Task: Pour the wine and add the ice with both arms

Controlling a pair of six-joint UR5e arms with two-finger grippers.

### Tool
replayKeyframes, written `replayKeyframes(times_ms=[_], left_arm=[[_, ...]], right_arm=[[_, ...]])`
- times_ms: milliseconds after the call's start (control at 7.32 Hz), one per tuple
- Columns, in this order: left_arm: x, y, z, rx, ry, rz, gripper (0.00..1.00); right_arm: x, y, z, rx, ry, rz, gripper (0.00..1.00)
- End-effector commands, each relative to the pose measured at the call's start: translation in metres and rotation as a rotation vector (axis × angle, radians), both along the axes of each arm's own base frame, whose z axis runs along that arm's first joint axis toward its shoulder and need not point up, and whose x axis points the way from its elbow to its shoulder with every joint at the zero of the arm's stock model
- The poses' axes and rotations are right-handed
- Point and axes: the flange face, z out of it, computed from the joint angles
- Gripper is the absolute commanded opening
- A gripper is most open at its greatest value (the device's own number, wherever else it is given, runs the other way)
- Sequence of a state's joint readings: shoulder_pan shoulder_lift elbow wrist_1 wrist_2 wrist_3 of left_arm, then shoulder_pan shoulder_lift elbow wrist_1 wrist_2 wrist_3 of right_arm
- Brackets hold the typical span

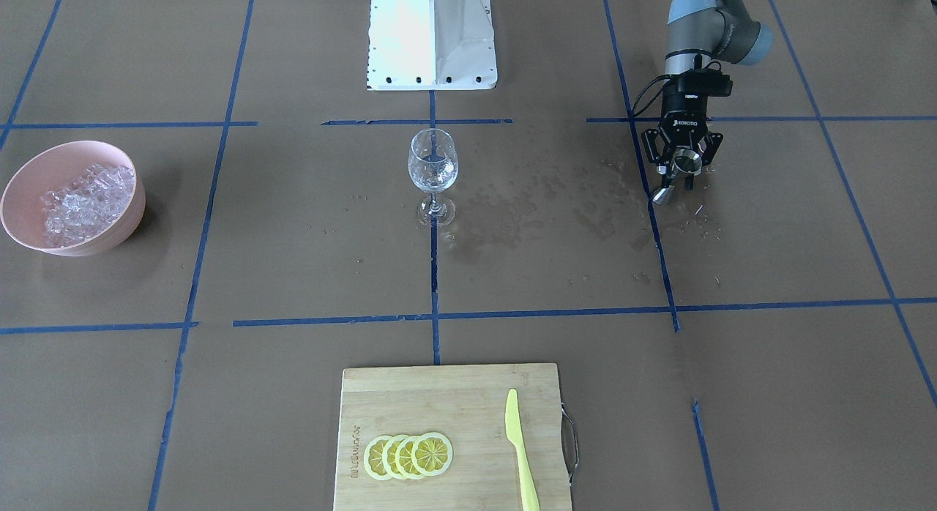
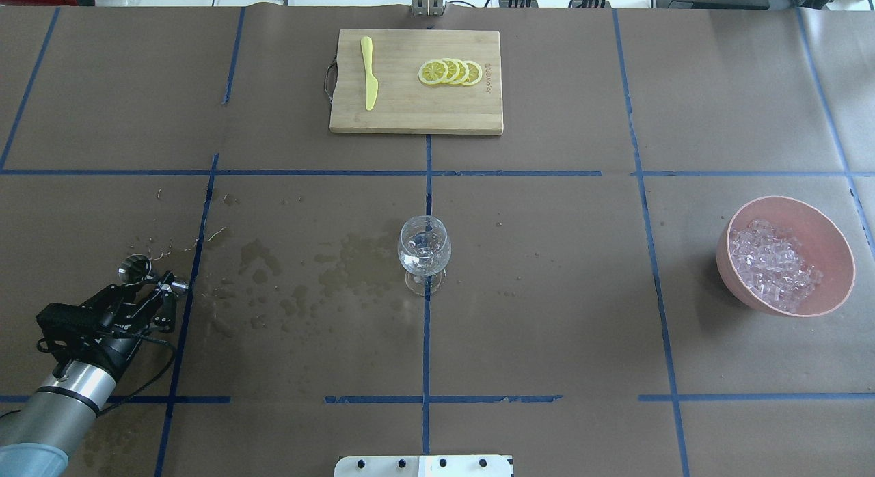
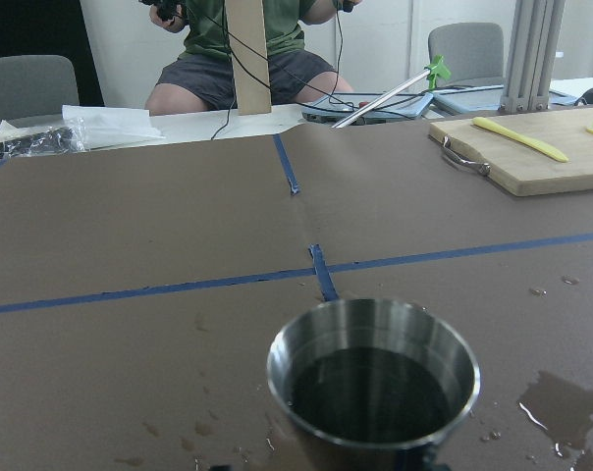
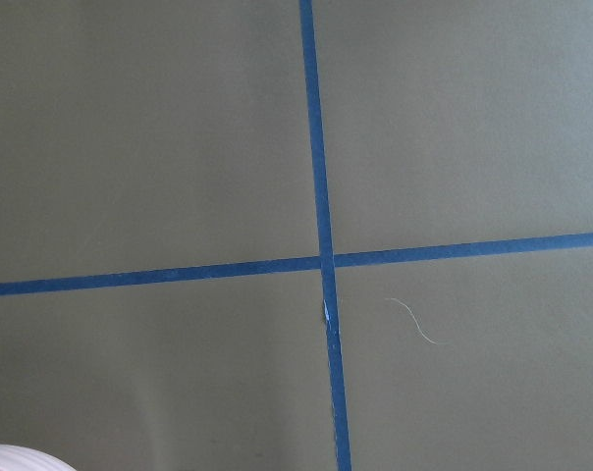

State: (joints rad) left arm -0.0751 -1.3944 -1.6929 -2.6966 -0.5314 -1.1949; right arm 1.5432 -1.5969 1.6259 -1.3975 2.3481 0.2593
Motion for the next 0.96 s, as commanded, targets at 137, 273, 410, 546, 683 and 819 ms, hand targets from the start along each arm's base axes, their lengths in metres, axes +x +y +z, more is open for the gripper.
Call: replayKeyframes(times_ms=[137, 273, 410, 546, 683, 819], left_arm=[[0.000, 0.000, -0.002, 0.002, 0.000, 0.003, 0.04], [-0.001, -0.001, -0.004, 0.006, -0.008, 0.003, 0.00], [-0.002, -0.002, -0.005, 0.010, -0.012, 0.004, 0.00], [-0.003, -0.003, -0.008, 0.011, -0.006, -0.001, 0.00], [-0.005, -0.005, -0.014, 0.013, 0.005, -0.006, 0.00], [-0.007, -0.009, -0.026, 0.016, 0.031, -0.017, 0.00]], right_arm=[[0.000, 0.000, 0.001, -0.003, -0.001, 0.001, 1.00], [0.000, 0.000, 0.001, -0.001, 0.000, 0.000, 1.00], [0.000, 0.000, 0.001, -0.003, -0.001, 0.001, 1.00], [0.000, 0.000, 0.001, -0.003, -0.001, 0.001, 1.00], [0.000, 0.000, -0.001, 0.000, -0.001, 0.001, 1.00], [0.000, 0.000, -0.001, 0.001, -0.001, 0.001, 1.00]])
